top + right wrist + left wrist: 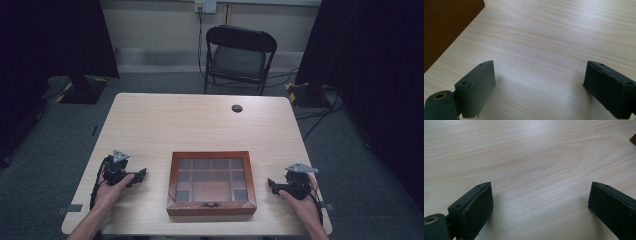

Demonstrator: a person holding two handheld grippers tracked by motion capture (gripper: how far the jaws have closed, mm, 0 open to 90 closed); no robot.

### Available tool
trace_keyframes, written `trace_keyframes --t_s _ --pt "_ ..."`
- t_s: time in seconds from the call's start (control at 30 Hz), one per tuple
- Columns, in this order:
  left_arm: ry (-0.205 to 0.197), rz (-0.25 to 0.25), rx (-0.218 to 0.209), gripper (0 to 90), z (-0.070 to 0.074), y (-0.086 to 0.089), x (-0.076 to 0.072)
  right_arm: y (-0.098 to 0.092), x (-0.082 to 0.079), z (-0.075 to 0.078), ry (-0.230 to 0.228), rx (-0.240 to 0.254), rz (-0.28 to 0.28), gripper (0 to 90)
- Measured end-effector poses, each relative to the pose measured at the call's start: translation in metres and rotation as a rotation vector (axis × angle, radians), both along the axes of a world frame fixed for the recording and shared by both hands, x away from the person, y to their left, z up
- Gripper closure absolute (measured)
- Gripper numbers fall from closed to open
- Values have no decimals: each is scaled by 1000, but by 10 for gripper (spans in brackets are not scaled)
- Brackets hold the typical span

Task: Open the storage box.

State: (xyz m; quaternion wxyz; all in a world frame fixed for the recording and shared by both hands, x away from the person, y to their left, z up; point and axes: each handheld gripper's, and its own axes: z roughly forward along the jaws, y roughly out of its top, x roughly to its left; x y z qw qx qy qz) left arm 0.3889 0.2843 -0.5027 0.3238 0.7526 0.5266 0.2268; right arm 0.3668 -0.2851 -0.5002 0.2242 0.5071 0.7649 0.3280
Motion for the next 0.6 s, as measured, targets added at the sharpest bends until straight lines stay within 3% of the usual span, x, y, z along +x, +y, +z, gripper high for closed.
trace_keyframes --t_s 0.17,0.27,0.4,0.6 --pt "6 -13 -2 43 0 1 1 0 0 0 1 0 0 100" --pt "6 -13 -2 43 0 1 1 1 -2 2 5 -1 18 156" --pt "7 -13 -2 43 0 1 1 4 -3 8 32 28 42 216" --pt "5 -39 -4 39 0 3 1 13 -8 26 16 88 109 281"
